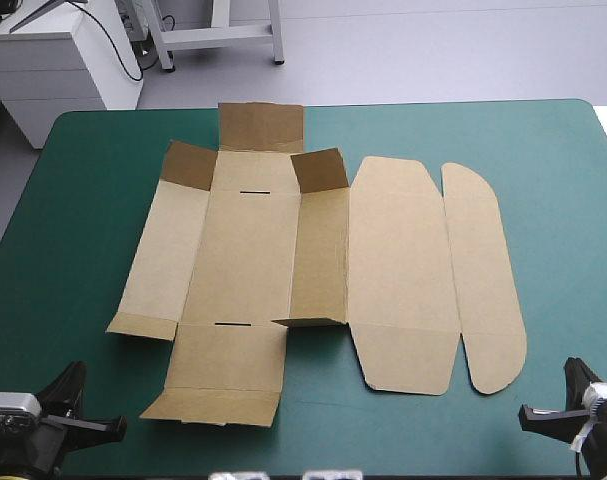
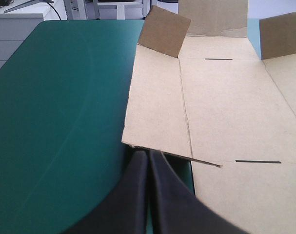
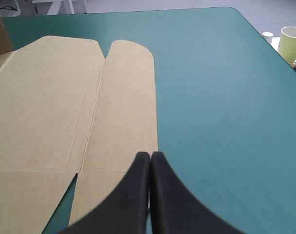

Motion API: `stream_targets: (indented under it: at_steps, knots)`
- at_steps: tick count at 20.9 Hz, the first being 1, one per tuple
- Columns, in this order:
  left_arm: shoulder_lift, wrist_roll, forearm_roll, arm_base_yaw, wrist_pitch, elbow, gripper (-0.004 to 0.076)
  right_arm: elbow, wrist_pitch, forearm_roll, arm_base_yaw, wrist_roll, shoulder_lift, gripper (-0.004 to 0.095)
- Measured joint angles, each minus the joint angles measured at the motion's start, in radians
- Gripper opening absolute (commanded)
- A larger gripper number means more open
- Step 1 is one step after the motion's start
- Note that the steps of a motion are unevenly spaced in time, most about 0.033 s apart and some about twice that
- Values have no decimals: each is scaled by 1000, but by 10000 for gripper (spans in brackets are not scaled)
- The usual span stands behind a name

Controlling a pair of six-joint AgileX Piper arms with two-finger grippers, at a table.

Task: Fold the box

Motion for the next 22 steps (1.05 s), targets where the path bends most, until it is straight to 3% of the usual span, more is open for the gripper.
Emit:
stream_targets:
  at_steps: [8,12,19,22]
  knots:
    - [0,0,-15,0,-3,0,-8,0,0,0,0,0,0,-14]
    - [20,0,-34,0,-60,-28,-8,0,0,0,0,0,0,-14]
    - [455,15,42,0,-80,-282,-7,0,0,0,0,0,0,-14]
    - [596,19,87,0,-27,-359,16,0,0,0,0,0,0,-14]
